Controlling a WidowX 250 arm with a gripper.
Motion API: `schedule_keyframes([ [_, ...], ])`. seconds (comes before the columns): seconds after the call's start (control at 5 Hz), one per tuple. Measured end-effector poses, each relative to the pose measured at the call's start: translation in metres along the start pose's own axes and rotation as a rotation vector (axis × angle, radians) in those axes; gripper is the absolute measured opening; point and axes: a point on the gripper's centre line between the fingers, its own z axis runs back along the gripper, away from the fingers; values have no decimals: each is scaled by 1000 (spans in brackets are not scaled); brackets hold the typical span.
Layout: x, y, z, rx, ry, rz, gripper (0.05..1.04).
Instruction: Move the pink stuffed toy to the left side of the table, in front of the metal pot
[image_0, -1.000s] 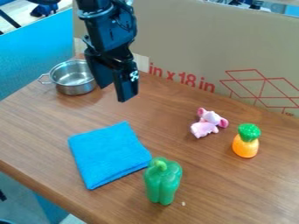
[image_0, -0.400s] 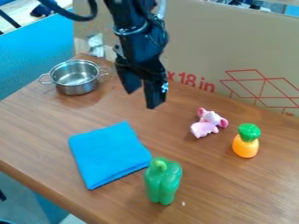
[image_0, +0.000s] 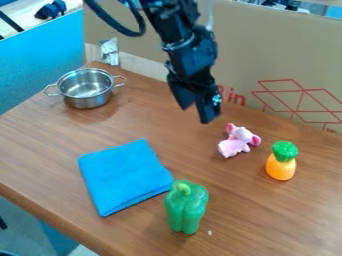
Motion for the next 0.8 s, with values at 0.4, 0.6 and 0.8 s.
schedule_keyframes([
  [0.4,25,12,-28,-51,2,-52,1005],
  [0.6,28,6,-29,-81,-21,-40,1005],
  [0.8,21,-3,-35,-120,-23,-9,1005],
])
